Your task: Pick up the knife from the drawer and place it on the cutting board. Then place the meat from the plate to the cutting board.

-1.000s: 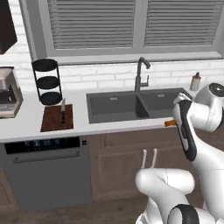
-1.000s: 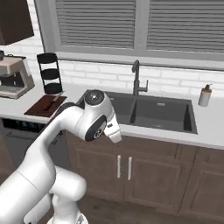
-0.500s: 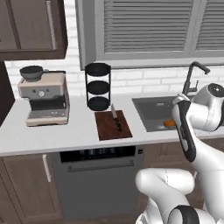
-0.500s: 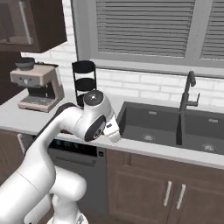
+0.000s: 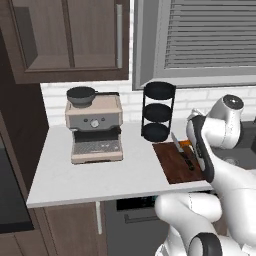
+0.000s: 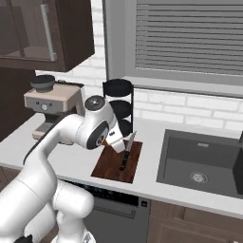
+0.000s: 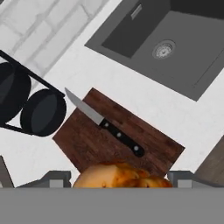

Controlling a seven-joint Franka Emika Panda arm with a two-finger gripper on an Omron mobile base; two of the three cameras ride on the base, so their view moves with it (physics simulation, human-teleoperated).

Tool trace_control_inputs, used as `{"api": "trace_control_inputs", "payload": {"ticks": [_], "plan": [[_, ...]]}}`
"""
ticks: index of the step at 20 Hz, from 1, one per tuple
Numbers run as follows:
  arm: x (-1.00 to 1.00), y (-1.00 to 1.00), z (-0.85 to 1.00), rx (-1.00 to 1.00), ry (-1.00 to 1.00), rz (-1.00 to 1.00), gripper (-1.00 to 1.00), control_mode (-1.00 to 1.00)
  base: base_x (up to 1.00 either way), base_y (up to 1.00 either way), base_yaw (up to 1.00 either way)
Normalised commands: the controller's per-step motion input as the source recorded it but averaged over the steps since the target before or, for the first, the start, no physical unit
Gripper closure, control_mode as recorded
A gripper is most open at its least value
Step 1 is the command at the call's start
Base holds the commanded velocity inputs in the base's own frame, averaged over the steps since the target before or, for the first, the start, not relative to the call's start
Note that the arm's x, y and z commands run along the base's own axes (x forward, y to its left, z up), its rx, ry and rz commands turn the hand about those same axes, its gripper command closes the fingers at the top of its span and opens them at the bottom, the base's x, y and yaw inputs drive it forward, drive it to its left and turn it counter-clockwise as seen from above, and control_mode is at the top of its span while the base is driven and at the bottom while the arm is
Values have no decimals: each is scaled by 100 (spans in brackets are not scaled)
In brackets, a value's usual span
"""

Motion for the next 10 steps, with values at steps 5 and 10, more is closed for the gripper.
{"api": "trace_control_inputs", "payload": {"ticks": [5, 10], "plan": [[4, 30, -38, -4, 8, 22, 100, -100, 0, 0, 0], [17, 6, -32, -2, 9, 16, 100, -100, 0, 0, 0]]}}
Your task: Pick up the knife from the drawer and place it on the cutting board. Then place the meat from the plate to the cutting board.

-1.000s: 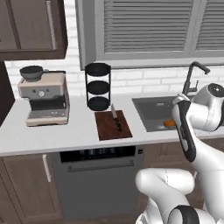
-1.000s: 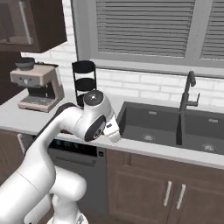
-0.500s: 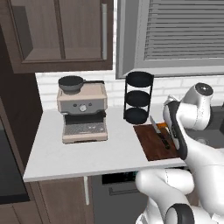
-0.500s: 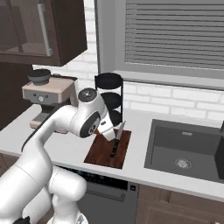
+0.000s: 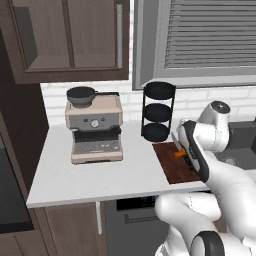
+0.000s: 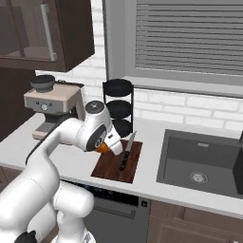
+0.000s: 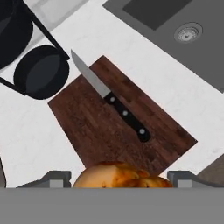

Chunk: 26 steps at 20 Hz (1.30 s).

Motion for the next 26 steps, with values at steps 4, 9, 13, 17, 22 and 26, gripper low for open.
{"api": "trace_control_inputs", "payload": {"ticks": [4, 9, 13, 17, 22, 26], "plan": [[15, 0, -37, -1, 5, 19, 100, -100, 0, 0, 0], [23, 1, -31, -6, 0, 28, 100, -100, 0, 0, 0], [18, 0, -31, -16, 0, 35, 100, -100, 0, 0, 0], [30, 0, -26, -17, 0, 32, 100, -100, 0, 0, 0], [33, 3, -21, -12, -2, 24, 100, -100, 0, 0, 0], [39, 9, -14, -7, 0, 18, 100, -100, 0, 0, 0]]}}
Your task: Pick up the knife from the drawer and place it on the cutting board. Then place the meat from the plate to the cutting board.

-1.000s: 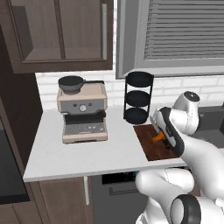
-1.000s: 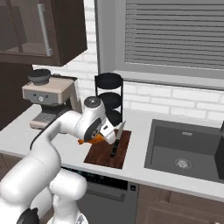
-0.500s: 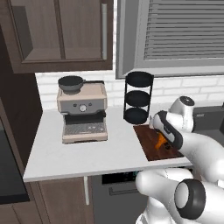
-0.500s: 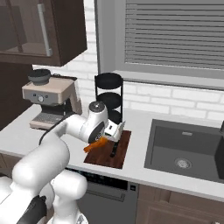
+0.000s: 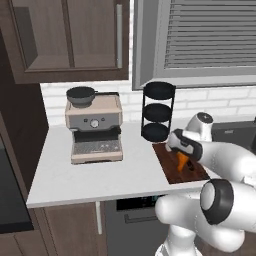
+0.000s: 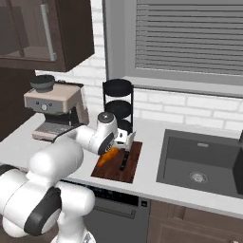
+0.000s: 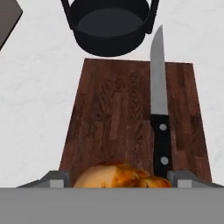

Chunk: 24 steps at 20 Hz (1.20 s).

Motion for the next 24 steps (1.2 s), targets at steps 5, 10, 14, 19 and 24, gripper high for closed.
{"api": "trace_control_inputs", "payload": {"ticks": [5, 10, 14, 19, 24], "plan": [[44, 2, -16, -4, 0, 18, 100, -100, 0, 0, 0], [42, 0, -18, -1, 0, 20, 100, -100, 0, 0, 0], [38, 0, -21, 0, 0, 20, 100, -100, 0, 0, 0], [38, 0, -22, 0, 0, 19, -100, -100, 0, 0, 0], [28, 0, -17, 0, 0, 17, -100, -100, 0, 0, 0]]}}
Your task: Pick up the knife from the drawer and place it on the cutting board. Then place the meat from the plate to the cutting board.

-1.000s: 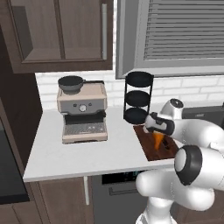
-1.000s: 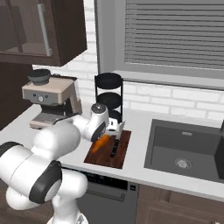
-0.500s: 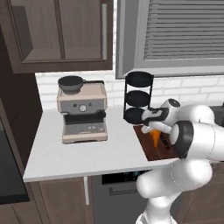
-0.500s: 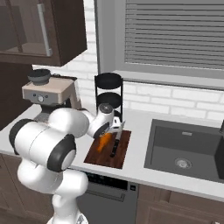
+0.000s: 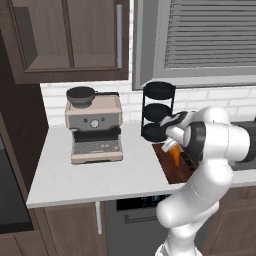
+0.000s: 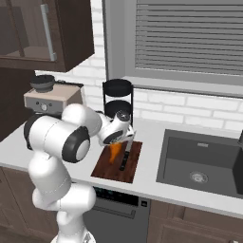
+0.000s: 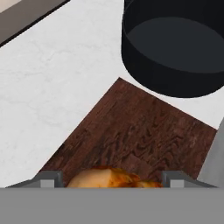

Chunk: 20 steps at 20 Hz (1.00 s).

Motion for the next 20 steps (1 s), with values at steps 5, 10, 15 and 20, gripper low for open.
{"api": "trace_control_inputs", "payload": {"ticks": [5, 10, 15, 20], "plan": [[-13, -2, 13, 0, 0, 6, -100, -100, 0, 0, 0], [-30, -3, 91, 0, 1, 0, -100, -100, 0, 0, 0], [-41, 0, 94, 0, 0, 0, -100, -100, 0, 0, 0], [-91, -26, 25, 0, -5, -4, -100, -100, 0, 0, 0]]}}
